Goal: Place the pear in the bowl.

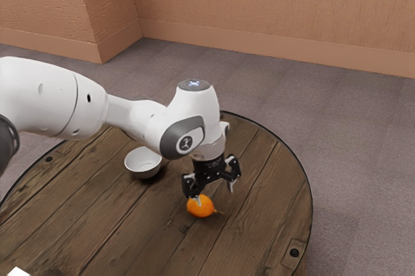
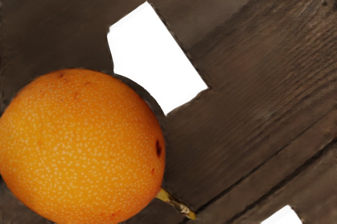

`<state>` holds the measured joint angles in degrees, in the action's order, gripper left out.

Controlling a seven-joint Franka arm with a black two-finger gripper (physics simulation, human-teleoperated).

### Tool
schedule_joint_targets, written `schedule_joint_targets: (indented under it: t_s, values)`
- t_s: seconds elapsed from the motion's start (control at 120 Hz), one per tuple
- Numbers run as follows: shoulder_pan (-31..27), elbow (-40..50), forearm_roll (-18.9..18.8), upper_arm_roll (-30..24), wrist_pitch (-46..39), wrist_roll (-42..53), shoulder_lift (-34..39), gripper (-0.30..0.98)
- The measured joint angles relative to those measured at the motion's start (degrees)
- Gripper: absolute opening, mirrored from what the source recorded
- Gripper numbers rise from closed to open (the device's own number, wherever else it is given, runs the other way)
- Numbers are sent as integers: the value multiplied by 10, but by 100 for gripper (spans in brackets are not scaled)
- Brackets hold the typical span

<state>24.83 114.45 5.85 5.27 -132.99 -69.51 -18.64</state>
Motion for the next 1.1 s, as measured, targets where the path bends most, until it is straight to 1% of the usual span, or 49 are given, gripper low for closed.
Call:
schedule_joint_targets:
  t_s: [0.217, 0.467, 0.75, 1.0, 1.1]
  values:
    - [-5, 35, 0, 8, -35, -132, 12, 67]
    - [-6, 45, -1, 8, -49, -234, -2, 65]
    - [-20, 44, -1, 9, -56, -308, -13, 53]
    - [-27, 47, -1, 10, -57, -349, -14, 41]
    - [-27, 49, -1, 9, -56, -361, -14, 39]
